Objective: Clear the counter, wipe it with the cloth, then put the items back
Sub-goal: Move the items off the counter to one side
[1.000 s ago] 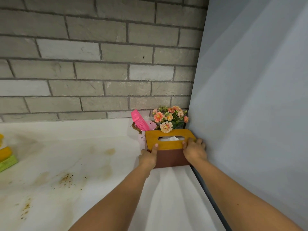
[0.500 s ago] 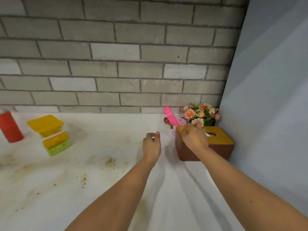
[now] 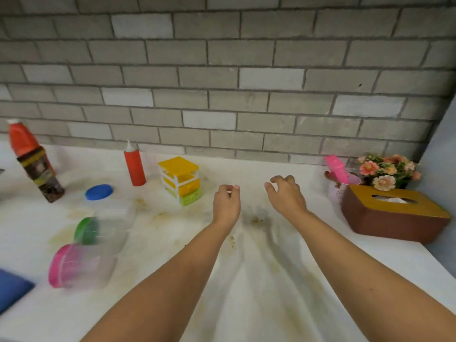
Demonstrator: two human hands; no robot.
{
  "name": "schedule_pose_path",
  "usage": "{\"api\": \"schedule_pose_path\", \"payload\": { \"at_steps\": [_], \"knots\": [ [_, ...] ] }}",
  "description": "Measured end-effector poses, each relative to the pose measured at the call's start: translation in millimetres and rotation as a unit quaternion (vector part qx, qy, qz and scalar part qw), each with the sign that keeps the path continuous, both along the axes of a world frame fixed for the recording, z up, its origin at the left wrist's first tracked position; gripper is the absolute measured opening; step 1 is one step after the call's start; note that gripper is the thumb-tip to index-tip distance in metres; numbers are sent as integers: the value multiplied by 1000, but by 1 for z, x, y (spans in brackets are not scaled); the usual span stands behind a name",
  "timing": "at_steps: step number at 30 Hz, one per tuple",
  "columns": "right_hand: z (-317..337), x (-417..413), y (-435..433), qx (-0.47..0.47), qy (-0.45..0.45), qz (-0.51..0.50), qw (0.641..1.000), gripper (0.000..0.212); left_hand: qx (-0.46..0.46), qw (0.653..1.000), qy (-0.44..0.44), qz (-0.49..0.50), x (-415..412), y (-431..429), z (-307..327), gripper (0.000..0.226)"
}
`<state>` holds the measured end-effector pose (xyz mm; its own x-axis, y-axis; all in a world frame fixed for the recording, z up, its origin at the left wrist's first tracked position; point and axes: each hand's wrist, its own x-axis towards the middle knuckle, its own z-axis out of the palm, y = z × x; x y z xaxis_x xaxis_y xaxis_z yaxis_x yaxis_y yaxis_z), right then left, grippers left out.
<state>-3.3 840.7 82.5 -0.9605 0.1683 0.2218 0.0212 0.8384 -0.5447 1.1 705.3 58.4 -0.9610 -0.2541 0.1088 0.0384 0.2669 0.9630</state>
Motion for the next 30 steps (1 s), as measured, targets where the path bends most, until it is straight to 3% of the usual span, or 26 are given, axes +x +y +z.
{"api": "schedule_pose_path", "payload": {
  "at_steps": [15,21,26,30],
  "knots": [
    [-8,-23,-172,-26,-32,138,990,39,-35,994,11,106,12,-178,7,28],
    [-25,-22,-241,-92,-86,214,969,39,-62,980,10,188,21,-258,4,27],
    [-35,-4,-284,-127,-150,229,953,44,-46,979,-20,198,29,-323,-14,26],
    [-42,11,-317,-142,-211,229,940,52,-23,983,-101,149,31,-351,-33,34]
  ]
}}
